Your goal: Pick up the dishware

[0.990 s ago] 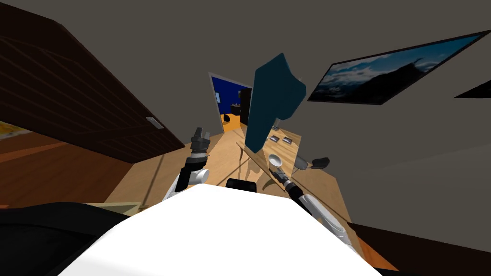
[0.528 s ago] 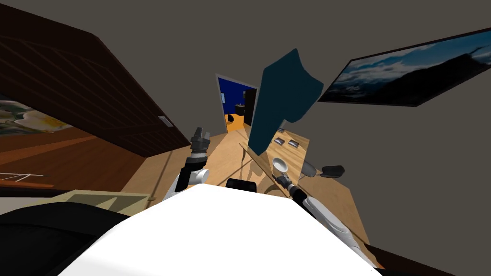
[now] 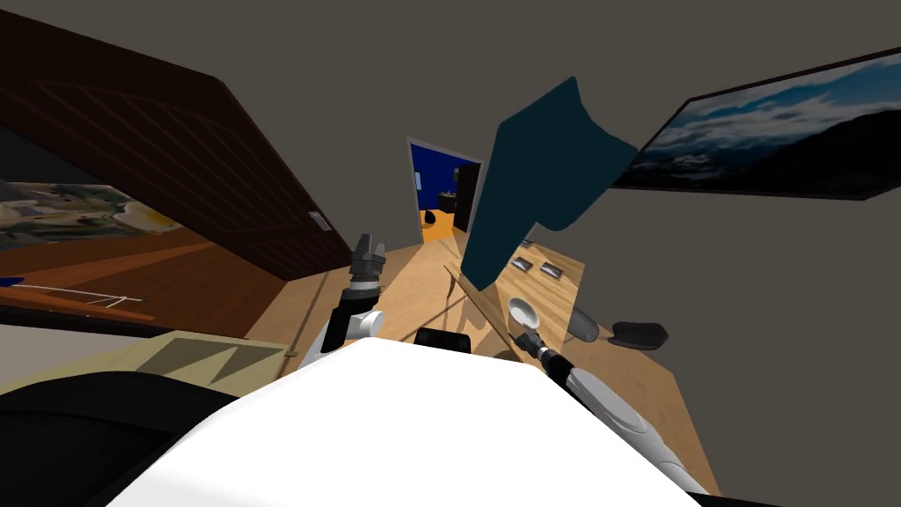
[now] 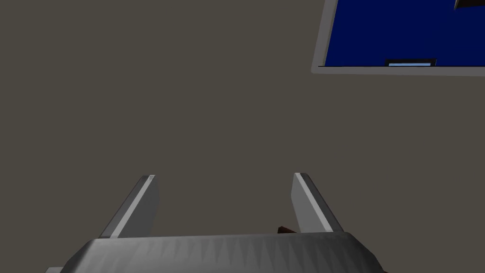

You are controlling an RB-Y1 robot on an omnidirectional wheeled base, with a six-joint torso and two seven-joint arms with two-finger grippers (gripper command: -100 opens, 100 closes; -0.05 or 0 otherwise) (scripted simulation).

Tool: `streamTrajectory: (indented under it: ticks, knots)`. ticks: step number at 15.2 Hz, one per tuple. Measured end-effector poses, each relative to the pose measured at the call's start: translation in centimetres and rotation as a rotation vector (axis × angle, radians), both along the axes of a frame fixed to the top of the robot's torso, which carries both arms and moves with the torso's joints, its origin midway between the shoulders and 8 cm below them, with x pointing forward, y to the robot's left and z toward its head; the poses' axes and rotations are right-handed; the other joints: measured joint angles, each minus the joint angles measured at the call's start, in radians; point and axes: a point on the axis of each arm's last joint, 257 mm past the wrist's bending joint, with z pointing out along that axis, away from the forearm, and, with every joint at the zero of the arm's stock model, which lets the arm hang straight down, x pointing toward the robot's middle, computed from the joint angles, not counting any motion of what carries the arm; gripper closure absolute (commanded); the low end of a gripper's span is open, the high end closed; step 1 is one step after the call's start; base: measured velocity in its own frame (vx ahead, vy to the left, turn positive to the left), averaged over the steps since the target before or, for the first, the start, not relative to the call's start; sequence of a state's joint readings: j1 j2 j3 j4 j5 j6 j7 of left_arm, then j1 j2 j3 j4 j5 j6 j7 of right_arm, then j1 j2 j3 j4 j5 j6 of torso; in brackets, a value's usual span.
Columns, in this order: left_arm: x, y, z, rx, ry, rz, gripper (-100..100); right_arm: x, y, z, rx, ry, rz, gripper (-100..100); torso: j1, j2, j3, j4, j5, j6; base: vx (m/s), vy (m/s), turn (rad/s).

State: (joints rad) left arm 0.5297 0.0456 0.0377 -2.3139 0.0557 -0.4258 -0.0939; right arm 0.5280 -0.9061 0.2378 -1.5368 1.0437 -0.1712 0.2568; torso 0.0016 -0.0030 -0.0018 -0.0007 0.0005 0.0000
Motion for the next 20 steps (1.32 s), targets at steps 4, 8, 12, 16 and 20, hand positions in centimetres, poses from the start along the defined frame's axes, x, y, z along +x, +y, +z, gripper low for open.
streamTrajectory:
  ticks: [4, 8, 12, 16, 20]
  knots:
    - [0.0, 0.0, 0.0, 0.000, 0.000, 0.000, 0, -1.6, -2.7, -1.3, -0.137, 0.050, 0.061, -100, 0.000, 0.000, 0.000, 0.000, 0.000, -0.001, 0.050, 0.013, 0.141]
    - [0.0, 0.0, 0.0, 0.000, 0.000, 0.000, 0, -3.1, -5.4, -2.1, -0.238, 0.088, 0.100, -100, 0.000, 0.001, 0.000, 0.000, 0.000, 0.000, 0.044, 0.006, 0.102]
    - [0.0, 0.0, 0.0, 0.000, 0.000, 0.000, 0, -4.8, -8.1, -2.9, -0.348, 0.132, 0.151, -100, 0.000, 0.000, 0.000, 0.000, 0.000, 0.000, 0.050, 0.005, 0.097]
    - [0.0, 0.0, 0.0, 0.000, 0.000, 0.000, 0, -5.5, -9.3, -3.2, -0.402, 0.154, 0.176, -100, 0.000, 0.003, 0.002, 0.001, 0.000, 0.000, 0.005, -0.005, 0.115]
    - [0.0, 0.0, 0.0, 0.000, 0.000, 0.000, 0, -5.5, -9.8, -4.4, -0.397, 0.161, 0.132, -100, -0.002, 0.008, 0.005, 0.002, -0.001, 0.000, -0.056, -0.029, 0.169]
